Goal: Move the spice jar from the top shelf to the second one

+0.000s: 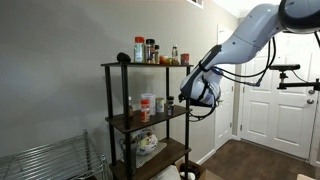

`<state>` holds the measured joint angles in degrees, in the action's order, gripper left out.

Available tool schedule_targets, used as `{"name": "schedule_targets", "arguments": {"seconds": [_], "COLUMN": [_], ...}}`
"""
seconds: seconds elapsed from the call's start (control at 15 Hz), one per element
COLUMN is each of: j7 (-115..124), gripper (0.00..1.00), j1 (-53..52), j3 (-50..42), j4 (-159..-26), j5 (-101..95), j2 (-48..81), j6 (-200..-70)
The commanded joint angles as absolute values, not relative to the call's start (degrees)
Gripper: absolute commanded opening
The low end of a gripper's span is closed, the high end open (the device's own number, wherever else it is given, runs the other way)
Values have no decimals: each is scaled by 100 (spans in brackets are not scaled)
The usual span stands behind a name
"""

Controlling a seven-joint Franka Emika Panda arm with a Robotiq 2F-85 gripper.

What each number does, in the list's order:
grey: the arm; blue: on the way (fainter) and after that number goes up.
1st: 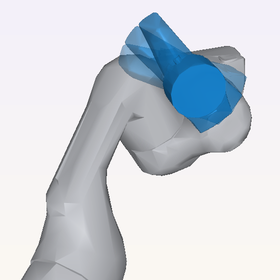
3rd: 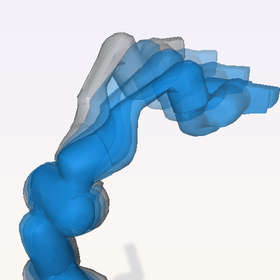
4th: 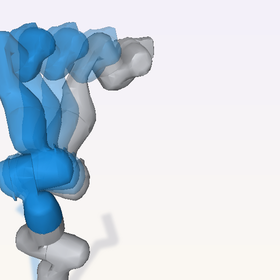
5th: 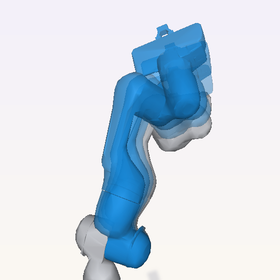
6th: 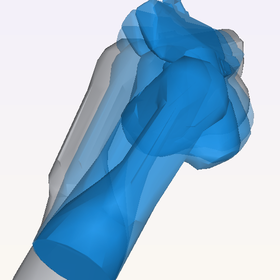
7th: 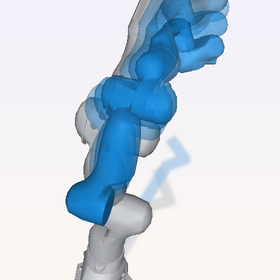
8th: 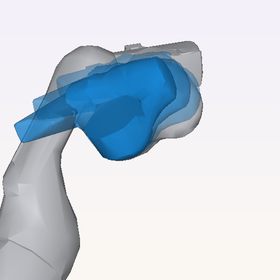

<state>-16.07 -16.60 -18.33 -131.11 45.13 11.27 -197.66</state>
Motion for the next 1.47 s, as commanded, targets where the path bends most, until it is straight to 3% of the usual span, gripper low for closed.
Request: {"name": "schedule_targets", "arguments": {"seconds": [0.0, 0.67, 1.4], "j7": [-2462, -3153, -2872], "gripper": [100, 100, 100], "j1": [-2258, -4108, -4022], "j3": [-2566, -4244, -4185], "j4": [-13746, -13746, -13729], "j5": [4946, 5888, 5676], "j2": [652, 721, 781], "j6": [-19821, -19812, -19810]}}
